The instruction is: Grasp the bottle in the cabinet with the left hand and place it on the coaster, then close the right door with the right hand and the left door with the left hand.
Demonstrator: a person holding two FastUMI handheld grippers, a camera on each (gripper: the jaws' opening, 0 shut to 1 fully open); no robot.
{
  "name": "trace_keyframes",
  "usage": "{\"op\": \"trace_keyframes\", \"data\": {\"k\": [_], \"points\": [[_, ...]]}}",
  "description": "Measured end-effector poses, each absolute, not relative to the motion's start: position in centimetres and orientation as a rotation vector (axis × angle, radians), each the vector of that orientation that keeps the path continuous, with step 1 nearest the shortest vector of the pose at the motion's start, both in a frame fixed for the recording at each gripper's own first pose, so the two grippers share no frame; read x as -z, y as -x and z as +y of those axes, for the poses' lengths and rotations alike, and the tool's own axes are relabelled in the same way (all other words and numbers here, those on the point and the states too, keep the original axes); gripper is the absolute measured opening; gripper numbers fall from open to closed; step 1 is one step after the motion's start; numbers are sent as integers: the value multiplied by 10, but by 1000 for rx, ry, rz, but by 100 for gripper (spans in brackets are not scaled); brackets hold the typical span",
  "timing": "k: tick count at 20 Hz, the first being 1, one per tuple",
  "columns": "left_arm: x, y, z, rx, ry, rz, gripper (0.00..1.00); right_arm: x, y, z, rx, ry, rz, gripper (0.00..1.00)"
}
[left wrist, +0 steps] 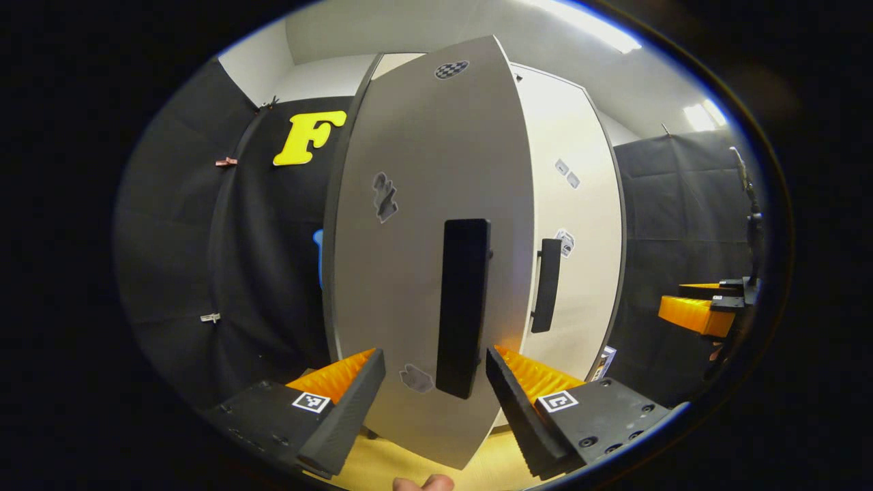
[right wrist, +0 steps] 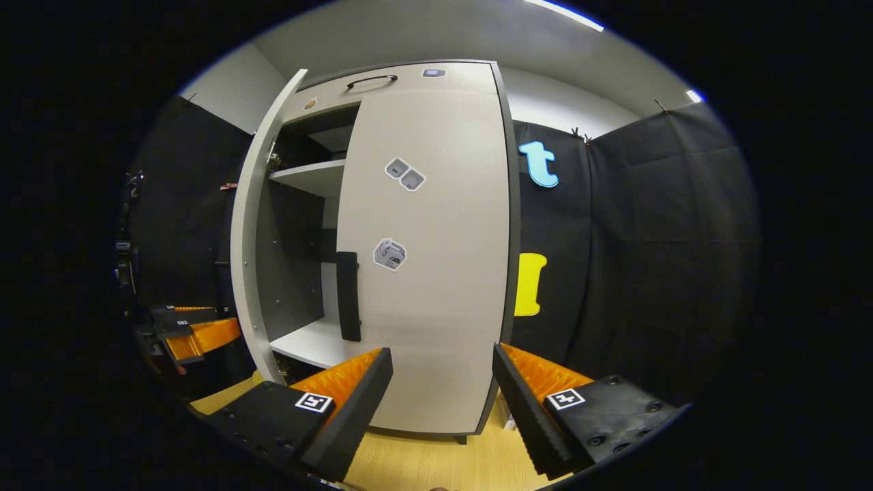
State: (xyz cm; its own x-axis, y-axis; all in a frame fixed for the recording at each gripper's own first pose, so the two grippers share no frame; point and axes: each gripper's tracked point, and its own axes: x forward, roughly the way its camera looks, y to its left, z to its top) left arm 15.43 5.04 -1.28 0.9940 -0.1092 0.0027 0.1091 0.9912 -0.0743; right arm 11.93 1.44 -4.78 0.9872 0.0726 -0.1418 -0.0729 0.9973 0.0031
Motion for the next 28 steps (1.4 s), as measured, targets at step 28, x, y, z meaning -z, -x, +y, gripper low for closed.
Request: {"op": "trace_keyframes", "data": {"k": [28], "points": [[-8,-238,2,109,6,-5,95,44,-152,-4,-53,-10,121,97]]}}
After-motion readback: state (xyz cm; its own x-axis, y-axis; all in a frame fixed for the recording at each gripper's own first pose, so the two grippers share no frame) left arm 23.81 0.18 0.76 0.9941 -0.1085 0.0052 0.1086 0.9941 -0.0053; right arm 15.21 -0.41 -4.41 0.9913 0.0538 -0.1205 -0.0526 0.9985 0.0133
